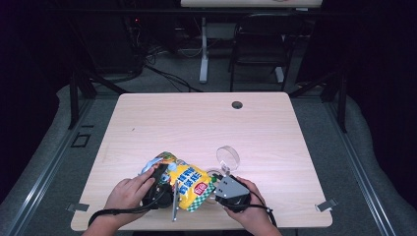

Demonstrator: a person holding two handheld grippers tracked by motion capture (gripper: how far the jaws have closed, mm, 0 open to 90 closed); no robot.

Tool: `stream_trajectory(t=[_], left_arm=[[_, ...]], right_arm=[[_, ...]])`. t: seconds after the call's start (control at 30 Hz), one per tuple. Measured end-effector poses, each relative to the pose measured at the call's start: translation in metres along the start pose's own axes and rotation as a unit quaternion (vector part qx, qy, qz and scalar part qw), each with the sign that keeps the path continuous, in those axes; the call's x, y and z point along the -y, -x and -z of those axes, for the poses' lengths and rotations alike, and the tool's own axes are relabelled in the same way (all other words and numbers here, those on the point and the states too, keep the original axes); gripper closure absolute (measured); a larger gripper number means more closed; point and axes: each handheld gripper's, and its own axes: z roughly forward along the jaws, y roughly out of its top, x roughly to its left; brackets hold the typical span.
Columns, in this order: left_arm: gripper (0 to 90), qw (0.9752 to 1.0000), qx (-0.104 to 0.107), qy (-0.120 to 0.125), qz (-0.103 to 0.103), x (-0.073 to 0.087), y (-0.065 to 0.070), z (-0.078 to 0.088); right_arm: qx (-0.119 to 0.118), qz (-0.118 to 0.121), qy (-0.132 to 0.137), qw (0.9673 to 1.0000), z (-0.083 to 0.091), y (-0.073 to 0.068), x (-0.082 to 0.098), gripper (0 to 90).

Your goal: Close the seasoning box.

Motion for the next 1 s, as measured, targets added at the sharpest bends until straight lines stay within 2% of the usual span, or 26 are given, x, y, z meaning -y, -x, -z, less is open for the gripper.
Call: stream_trajectory(t=[0.2,0.23,0.47,0.57,0.8,0.87,1.0], left_arm=[[60.0,1.0000,-0.005,-0.001,-0.007,-0.0006,-0.0007,0.0006],[60.0,1.0000,-0.005,0.002,-0.002,-0.0006,-0.0002,0.0004],[60.0,0.9999,-0.011,0.001,-0.012,-0.0019,-0.0020,0.0013],[60.0,0.9995,-0.018,-0.004,-0.024,-0.0027,-0.0029,0.0022],[60.0,0.9990,-0.026,-0.007,-0.035,-0.0046,-0.0045,0.0036],[60.0,0.9986,-0.034,-0.004,-0.039,-0.0053,-0.0047,0.0035],[60.0,0.9985,-0.034,-0.006,-0.042,-0.0059,-0.0052,0.0038]], right_arm=[[0.000,-0.001,0.001,1.0000,0.0000,0.0000,0.0000,67.0],[0.000,-0.001,0.001,1.0000,0.0000,-0.0001,0.0000,67.0],[0.001,-0.003,0.003,1.0000,0.0005,0.0006,0.0000,66.9],[0.002,-0.004,0.002,1.0000,0.0001,0.0003,0.0002,67.0],[0.002,-0.009,0.007,0.9999,0.0008,0.0011,0.0001,67.0],[0.003,-0.009,0.007,0.9999,0.0007,0.0012,0.0002,66.9],[0.003,-0.010,0.008,0.9999,0.0010,0.0016,0.0003,66.9]])
